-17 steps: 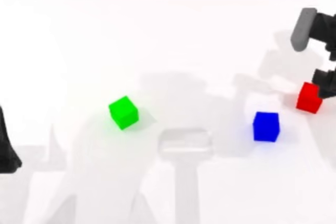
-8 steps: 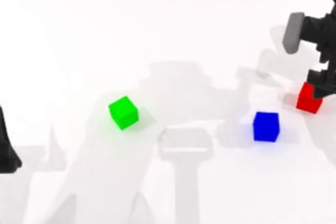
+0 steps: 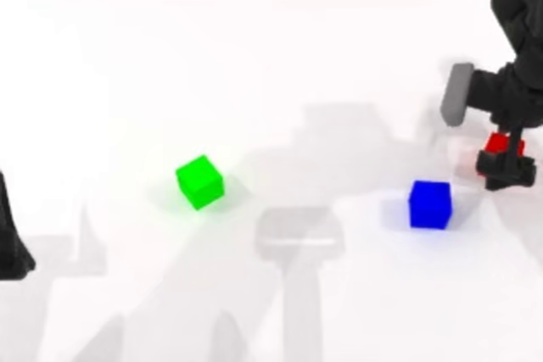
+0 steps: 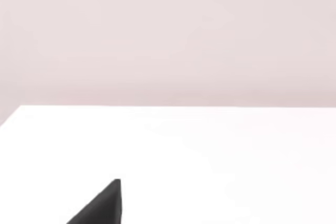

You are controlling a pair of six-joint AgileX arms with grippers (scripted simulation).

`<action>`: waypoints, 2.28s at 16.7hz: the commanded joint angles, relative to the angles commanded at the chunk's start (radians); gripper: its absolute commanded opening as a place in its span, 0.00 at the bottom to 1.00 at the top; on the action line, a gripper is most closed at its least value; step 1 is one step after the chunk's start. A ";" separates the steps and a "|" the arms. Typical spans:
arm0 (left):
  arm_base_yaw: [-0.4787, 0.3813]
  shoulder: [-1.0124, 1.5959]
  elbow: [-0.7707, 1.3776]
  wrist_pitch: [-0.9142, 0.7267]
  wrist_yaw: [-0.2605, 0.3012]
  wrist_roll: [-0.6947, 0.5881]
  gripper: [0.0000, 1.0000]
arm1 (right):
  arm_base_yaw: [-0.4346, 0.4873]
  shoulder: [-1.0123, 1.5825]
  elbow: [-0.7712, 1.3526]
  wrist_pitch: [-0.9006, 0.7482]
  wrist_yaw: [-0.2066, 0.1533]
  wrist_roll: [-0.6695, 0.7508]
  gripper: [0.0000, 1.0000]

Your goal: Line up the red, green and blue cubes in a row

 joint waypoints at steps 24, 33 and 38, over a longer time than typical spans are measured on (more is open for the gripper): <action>0.000 0.000 0.000 0.000 0.000 0.000 1.00 | 0.001 0.027 -0.043 0.061 0.000 0.000 0.00; 0.000 0.000 0.000 0.000 0.000 0.000 1.00 | 0.001 -0.045 0.034 -0.088 -0.008 0.022 0.00; 0.000 0.000 0.000 0.000 0.000 0.000 1.00 | 0.010 -0.092 0.120 -0.217 -0.009 0.017 0.00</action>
